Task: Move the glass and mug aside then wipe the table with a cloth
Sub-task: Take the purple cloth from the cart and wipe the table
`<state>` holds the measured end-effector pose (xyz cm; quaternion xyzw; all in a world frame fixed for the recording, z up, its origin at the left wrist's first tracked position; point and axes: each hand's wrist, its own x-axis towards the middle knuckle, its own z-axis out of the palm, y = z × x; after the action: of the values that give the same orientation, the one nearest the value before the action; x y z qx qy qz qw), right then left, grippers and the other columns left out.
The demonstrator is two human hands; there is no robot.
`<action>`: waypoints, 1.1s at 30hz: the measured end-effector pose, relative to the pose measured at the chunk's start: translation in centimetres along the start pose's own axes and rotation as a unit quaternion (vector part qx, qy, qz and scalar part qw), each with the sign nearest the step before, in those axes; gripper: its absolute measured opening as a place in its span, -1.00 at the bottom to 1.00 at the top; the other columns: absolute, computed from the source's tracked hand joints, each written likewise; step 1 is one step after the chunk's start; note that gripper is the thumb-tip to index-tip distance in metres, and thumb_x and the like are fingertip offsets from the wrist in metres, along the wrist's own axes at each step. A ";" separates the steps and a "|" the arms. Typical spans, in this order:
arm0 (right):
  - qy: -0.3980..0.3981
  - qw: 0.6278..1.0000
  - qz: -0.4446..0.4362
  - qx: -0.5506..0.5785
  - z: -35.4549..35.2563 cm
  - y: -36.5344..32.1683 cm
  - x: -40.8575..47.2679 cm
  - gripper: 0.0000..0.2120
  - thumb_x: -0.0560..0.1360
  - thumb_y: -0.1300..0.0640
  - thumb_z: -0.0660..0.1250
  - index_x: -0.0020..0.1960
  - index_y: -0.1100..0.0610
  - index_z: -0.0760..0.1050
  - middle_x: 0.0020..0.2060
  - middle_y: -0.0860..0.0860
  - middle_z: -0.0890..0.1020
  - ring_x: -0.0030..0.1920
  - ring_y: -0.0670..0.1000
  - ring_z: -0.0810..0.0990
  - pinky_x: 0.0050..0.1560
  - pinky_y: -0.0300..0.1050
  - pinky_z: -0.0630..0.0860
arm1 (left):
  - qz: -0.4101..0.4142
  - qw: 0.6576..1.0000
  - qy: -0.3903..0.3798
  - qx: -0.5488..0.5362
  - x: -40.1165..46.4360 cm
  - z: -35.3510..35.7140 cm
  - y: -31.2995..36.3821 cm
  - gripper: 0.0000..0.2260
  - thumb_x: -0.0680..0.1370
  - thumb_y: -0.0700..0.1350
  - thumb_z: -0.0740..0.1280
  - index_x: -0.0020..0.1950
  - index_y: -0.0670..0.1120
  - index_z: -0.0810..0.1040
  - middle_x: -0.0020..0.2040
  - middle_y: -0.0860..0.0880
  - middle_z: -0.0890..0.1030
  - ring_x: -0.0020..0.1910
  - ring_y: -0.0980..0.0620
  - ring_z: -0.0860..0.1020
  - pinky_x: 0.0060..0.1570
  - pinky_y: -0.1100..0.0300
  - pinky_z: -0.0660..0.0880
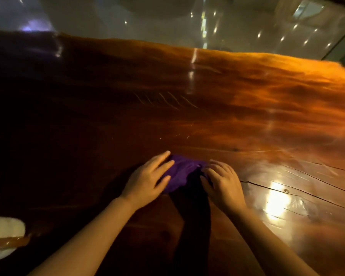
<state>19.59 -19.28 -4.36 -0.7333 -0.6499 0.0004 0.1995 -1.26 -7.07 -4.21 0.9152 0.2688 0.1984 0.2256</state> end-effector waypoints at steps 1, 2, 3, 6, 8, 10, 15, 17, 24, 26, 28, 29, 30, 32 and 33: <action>0.008 1.000 -0.018 -0.015 0.2 -0.1 0.5 -0.66 0.52 -0.02 0.24 0.26 0.06 0.46 0.27 0.10 0.54 0.36 0.15 0.39 0.34 0.16 0.28 | -0.010 0.999 0.044 0.020 -0.1 -0.9 -1.1 -0.63 0.52 -0.05 0.17 0.31 -0.10 0.43 0.39 -0.14 0.36 0.35 -0.02 0.32 0.29 0.09 0.30; 0.000 0.998 -0.058 -0.030 0.4 -0.3 1.1 -0.56 0.53 -0.10 0.18 0.38 -0.01 0.34 0.40 0.08 0.38 0.45 0.15 0.23 0.42 0.20 0.10 | -0.030 0.996 0.075 0.046 -0.1 -1.7 -2.5 -0.62 0.51 -0.06 0.15 0.31 -0.12 0.43 0.39 -0.17 0.36 0.36 -0.08 0.32 0.30 0.02 0.30; -0.024 0.993 -0.112 -0.041 0.7 -0.6 1.8 -0.49 0.53 -0.16 0.13 0.45 -0.07 0.21 0.47 0.06 0.24 0.50 0.15 0.09 0.45 0.22 -0.05 | -0.058 0.991 0.092 0.076 0.0 -2.6 -3.9 -0.60 0.51 -0.06 0.12 0.32 -0.13 0.40 0.40 -0.20 0.33 0.38 -0.12 0.29 0.30 -0.05 0.29; -0.139 0.955 -0.258 -0.051 2.5 -1.1 3.0 -0.39 0.51 -0.24 0.10 0.49 -0.11 0.03 0.52 0.03 0.07 0.52 0.14 -0.08 0.43 0.33 -0.17 | -0.159 0.971 0.077 0.162 0.6 -4.1 -7.9 -0.57 0.54 -0.01 0.10 0.41 -0.03 0.26 0.48 -0.16 0.17 0.46 -0.10 0.07 0.33 -0.25 0.14; -0.179 0.943 -0.277 -0.048 4.0 -0.4 2.9 -0.38 0.51 -0.26 0.10 0.49 -0.13 0.01 0.52 0.01 0.05 0.52 0.13 -0.12 0.44 0.34 -0.11 | -0.221 0.955 0.039 0.194 1.2 -4.5 -10.7 -0.57 0.58 0.04 0.07 0.45 0.07 0.13 0.52 -0.07 0.02 0.47 -0.03 -0.10 0.34 -0.31 -0.02; -0.184 0.943 -0.276 -0.037 4.8 0.4 2.7 -0.40 0.52 -0.26 0.09 0.49 -0.17 0.00 0.53 0.00 0.03 0.52 0.13 -0.12 0.44 0.28 -0.11 | -0.273 0.937 -0.006 0.216 1.6 -4.8 -12.8 -0.53 0.55 0.14 -0.03 0.45 0.15 -0.02 0.52 -0.01 -0.12 0.46 0.01 -0.23 0.33 -0.33 -0.13; -0.153 0.955 -0.240 -0.078 6.2 2.1 5.0 -0.46 0.54 -0.27 0.02 0.48 -0.21 -0.01 0.54 -0.01 0.00 0.52 0.13 -0.08 0.40 0.35 -0.08 | -0.353 0.901 -0.063 0.242 2.5 -3.5 -15.6 -0.45 0.46 0.27 -0.23 0.44 0.21 -0.17 0.52 0.01 -0.16 0.46 -0.01 -0.25 0.31 -0.37 -0.15; -0.137 0.969 -0.183 -0.097 6.6 2.5 7.0 -0.44 0.52 -0.29 0.01 0.47 -0.22 -0.01 0.53 -0.01 0.03 0.52 0.13 -0.05 0.38 0.42 -0.02 | -0.356 0.897 -0.053 0.257 2.5 -3.0 -16.0 -0.45 0.44 0.28 -0.25 0.42 0.22 -0.19 0.52 0.01 -0.11 0.46 -0.01 -0.21 0.30 -0.38 -0.12; -0.096 0.987 0.062 -0.116 7.1 5.8 16.9 -0.44 0.47 -0.28 0.05 0.45 -0.24 0.06 0.52 0.01 0.10 0.51 0.09 -0.06 0.33 0.46 -0.02 | -0.345 0.903 -0.042 0.251 2.3 -3.1 -16.0 -0.47 0.47 0.27 -0.13 0.43 0.23 -0.08 0.51 0.00 -0.05 0.46 -0.01 -0.16 0.29 -0.40 -0.08; -0.085 0.985 0.088 -0.124 7.4 7.4 19.1 -0.45 0.49 -0.27 0.06 0.45 -0.22 0.09 0.52 0.03 0.12 0.51 0.11 -0.02 0.33 0.46 0.00 | -0.350 0.901 -0.050 0.251 2.3 -3.2 -16.2 -0.46 0.47 0.28 -0.14 0.43 0.22 -0.08 0.50 0.02 -0.09 0.46 -0.01 -0.18 0.29 -0.40 -0.08; -0.070 0.982 0.121 -0.128 7.5 9.1 21.3 -0.47 0.51 -0.24 0.09 0.45 -0.21 0.09 0.52 0.03 0.13 0.51 0.11 -0.02 0.33 0.46 0.01 | -0.345 0.902 -0.048 0.254 2.3 -3.1 -16.3 -0.48 0.50 0.30 -0.13 0.44 0.20 -0.04 0.50 0.00 -0.04 0.47 -0.03 -0.13 0.28 -0.42 -0.06; -0.060 0.979 0.148 -0.128 7.6 10.0 22.6 -0.48 0.52 -0.22 0.10 0.45 -0.21 0.09 0.52 0.03 0.12 0.51 0.11 -0.03 0.32 0.47 0.00 | -0.342 0.904 -0.046 0.252 2.3 -3.1 -16.3 -0.48 0.50 0.30 -0.11 0.44 0.19 0.01 0.49 -0.02 0.01 0.47 -0.05 -0.07 0.26 -0.43 -0.04; -0.046 0.974 0.185 -0.126 7.8 10.8 24.0 -0.48 0.52 -0.20 0.10 0.45 -0.21 0.09 0.53 0.03 0.11 0.51 0.11 -0.05 0.32 0.48 -0.02 | -0.339 0.905 -0.046 0.251 2.3 -3.1 -16.3 -0.47 0.49 0.28 -0.10 0.44 0.17 0.04 0.49 -0.04 0.06 0.46 -0.07 -0.03 0.24 -0.44 -0.02; -0.014 0.952 0.283 -0.114 8.0 12.0 27.1 -0.49 0.53 -0.18 0.07 0.46 -0.21 0.08 0.53 0.04 0.07 0.51 0.15 -0.08 0.32 0.50 -0.07 | -0.337 0.906 -0.047 0.253 2.4 -3.1 -16.5 -0.47 0.48 0.27 -0.06 0.43 0.16 0.09 0.47 -0.05 0.12 0.46 -0.08 0.03 0.21 -0.47 0.03; -0.001 0.939 0.328 -0.106 8.2 12.1 28.5 -0.50 0.54 -0.18 0.05 0.46 -0.19 0.07 0.54 0.05 0.05 0.51 0.18 -0.09 0.33 0.50 -0.07 | -0.336 0.906 -0.045 0.255 2.4 -3.0 -16.6 -0.48 0.49 0.27 -0.03 0.43 0.16 0.10 0.47 -0.05 0.13 0.45 -0.09 0.04 0.19 -0.48 0.06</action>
<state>33.46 9.41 -8.09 -0.9228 -0.3695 -0.0024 0.1091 -7.53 7.79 -9.79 0.8050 0.5912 -0.0062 0.0496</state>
